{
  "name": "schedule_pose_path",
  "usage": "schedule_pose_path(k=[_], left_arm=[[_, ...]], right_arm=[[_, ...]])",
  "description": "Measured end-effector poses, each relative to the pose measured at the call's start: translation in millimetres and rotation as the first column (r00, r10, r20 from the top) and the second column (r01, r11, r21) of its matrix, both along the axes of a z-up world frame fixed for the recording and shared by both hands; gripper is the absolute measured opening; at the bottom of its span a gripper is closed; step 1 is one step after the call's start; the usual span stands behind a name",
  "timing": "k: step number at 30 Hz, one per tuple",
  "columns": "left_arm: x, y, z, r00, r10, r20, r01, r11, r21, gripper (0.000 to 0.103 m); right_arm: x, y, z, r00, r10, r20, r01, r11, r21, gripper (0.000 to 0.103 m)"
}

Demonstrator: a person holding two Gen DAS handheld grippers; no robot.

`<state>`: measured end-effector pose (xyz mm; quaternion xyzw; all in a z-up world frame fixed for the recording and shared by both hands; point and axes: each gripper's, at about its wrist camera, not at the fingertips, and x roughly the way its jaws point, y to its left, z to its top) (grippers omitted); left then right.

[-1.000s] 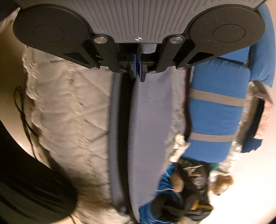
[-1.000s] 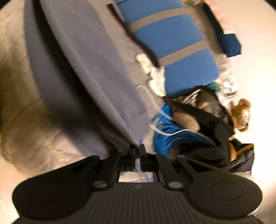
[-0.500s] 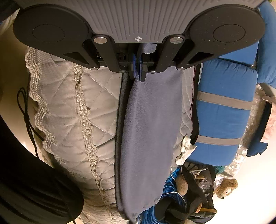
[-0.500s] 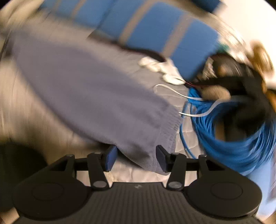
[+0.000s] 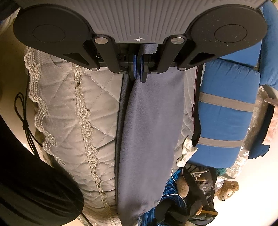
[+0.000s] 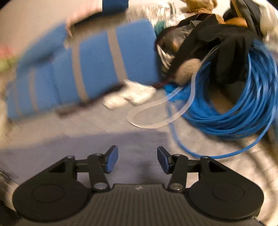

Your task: Fold clothes

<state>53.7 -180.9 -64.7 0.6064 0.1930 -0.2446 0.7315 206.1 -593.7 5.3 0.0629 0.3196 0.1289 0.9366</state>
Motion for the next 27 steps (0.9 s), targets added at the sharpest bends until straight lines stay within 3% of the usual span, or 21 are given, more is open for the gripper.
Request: schedule_pose_path(k=[2, 5, 10, 11, 13, 16, 18, 23, 24, 27], left_arm=[[0, 0, 0, 1.0, -0.001, 0.001, 0.001, 1.0, 0.0, 0.005], [0, 0, 0, 1.0, -0.001, 0.002, 0.001, 1.0, -0.003, 0.006], [1, 1, 0, 1.0, -0.002, 0.006, 0.002, 1.0, -0.006, 0.006], [1, 1, 0, 1.0, -0.001, 0.008, 0.002, 1.0, -0.007, 0.006], [1, 1, 1, 1.0, 0.0, 0.011, 0.0, 1.0, -0.011, 0.006], [2, 0, 2, 1.0, 0.001, 0.021, -0.001, 1.0, -0.017, 0.006], [3, 0, 4, 1.0, 0.004, 0.03, -0.003, 1.0, -0.025, 0.006], [5, -1, 8, 0.998, 0.014, 0.055, -0.011, 0.999, -0.047, 0.006], [5, -1, 9, 0.998, 0.014, 0.062, -0.011, 0.999, -0.052, 0.006], [6, -1, 9, 0.998, 0.017, 0.056, -0.014, 0.998, -0.06, 0.006]], right_arm=[[8, 7, -8, 0.999, 0.011, -0.047, -0.015, 0.996, -0.091, 0.06], [16, 14, -21, 0.996, 0.006, -0.088, -0.02, 0.987, -0.157, 0.059], [20, 14, -35, 0.991, -0.002, -0.131, -0.019, 0.987, -0.159, 0.059], [20, 13, -36, 0.991, -0.006, -0.132, -0.013, 0.989, -0.147, 0.057], [21, 14, -38, 0.992, 0.005, -0.13, -0.024, 0.99, -0.142, 0.038], [22, 17, -38, 0.992, 0.016, -0.129, -0.036, 0.987, -0.154, 0.032], [24, 17, -36, 0.992, 0.019, -0.125, -0.038, 0.987, -0.155, 0.018], [30, 21, -29, 0.996, 0.024, -0.084, -0.039, 0.982, -0.186, 0.01], [32, 21, -26, 0.998, 0.011, -0.064, -0.023, 0.983, -0.184, 0.0], [40, 22, -21, 0.999, -0.005, -0.037, -0.001, 0.985, -0.173, 0.0]])
